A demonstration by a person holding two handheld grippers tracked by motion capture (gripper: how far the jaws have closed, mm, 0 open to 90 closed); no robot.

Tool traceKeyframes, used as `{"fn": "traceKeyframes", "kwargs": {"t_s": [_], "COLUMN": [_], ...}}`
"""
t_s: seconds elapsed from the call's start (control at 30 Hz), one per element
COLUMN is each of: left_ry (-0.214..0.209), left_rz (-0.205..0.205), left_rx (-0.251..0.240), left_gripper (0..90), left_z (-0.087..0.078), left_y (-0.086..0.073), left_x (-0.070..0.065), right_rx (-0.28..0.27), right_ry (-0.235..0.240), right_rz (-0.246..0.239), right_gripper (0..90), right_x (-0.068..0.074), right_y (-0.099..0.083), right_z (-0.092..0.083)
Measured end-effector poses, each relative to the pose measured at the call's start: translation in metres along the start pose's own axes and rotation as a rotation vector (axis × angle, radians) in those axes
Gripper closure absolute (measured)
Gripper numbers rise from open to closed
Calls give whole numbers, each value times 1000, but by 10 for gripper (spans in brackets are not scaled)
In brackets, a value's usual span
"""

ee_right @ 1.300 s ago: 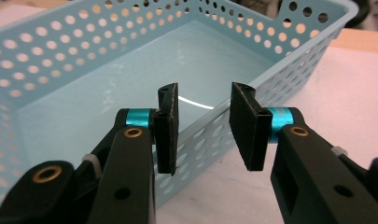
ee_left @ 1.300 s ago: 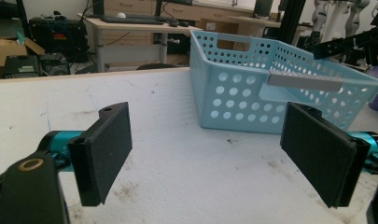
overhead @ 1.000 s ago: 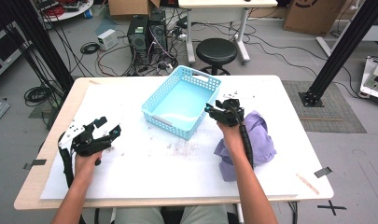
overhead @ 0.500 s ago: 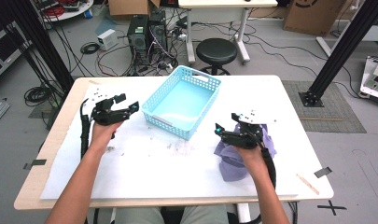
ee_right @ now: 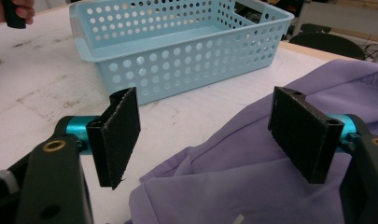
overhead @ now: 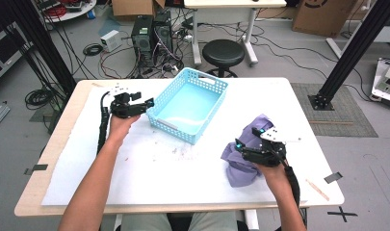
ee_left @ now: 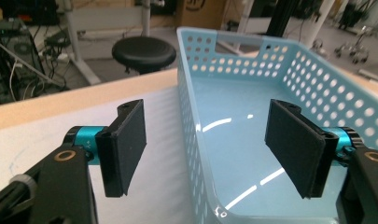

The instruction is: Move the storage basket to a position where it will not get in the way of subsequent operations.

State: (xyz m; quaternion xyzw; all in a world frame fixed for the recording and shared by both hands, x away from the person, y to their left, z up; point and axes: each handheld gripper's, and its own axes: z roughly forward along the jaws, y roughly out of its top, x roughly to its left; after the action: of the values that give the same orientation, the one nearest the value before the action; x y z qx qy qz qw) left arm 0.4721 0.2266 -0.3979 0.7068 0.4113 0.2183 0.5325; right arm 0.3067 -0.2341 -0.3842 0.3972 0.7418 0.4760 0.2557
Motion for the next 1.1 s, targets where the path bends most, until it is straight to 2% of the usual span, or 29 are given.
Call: {"fn": "traceKeyframes", "kwargs": {"t_s": [0.1,0.23,0.4,0.47,0.57,0.73,0.87,0.93,1.1], "left_ry": [8,25,24,7,9,6,15,27,23], "left_rz": [-9,12,23,4,24,20,38,48,51], "left_rx": [27,74,108,94,93,101,101,82,39], "left_gripper": [353,448,575,638,722,728,730,731,748], "left_z": [6,11,13,12,10,4,-8,-15,-39], "left_y": [-3,-7,-15,-17,-17,-18,-21,-24,-26], "left_x": [-2,-5,-6,-5,-7,-8,-8,-9,-7], "right_rx": [-10,-16,-17,-18,-16,-10,-14,-13,-14], "right_ry": [-3,2,0,-1,-1,1,-2,-3,2], "right_rz": [3,1,9,8,9,6,6,10,7], "right_gripper": [257,260,261,262,262,268,269,269,269], "right_x": [-1,-3,-5,-5,-6,-5,-6,-7,-6], "right_y": [-1,-1,-1,-1,-2,-2,-2,-3,-2], "right_z": [-2,-3,-3,-3,-3,-2,-3,-3,-2]}}
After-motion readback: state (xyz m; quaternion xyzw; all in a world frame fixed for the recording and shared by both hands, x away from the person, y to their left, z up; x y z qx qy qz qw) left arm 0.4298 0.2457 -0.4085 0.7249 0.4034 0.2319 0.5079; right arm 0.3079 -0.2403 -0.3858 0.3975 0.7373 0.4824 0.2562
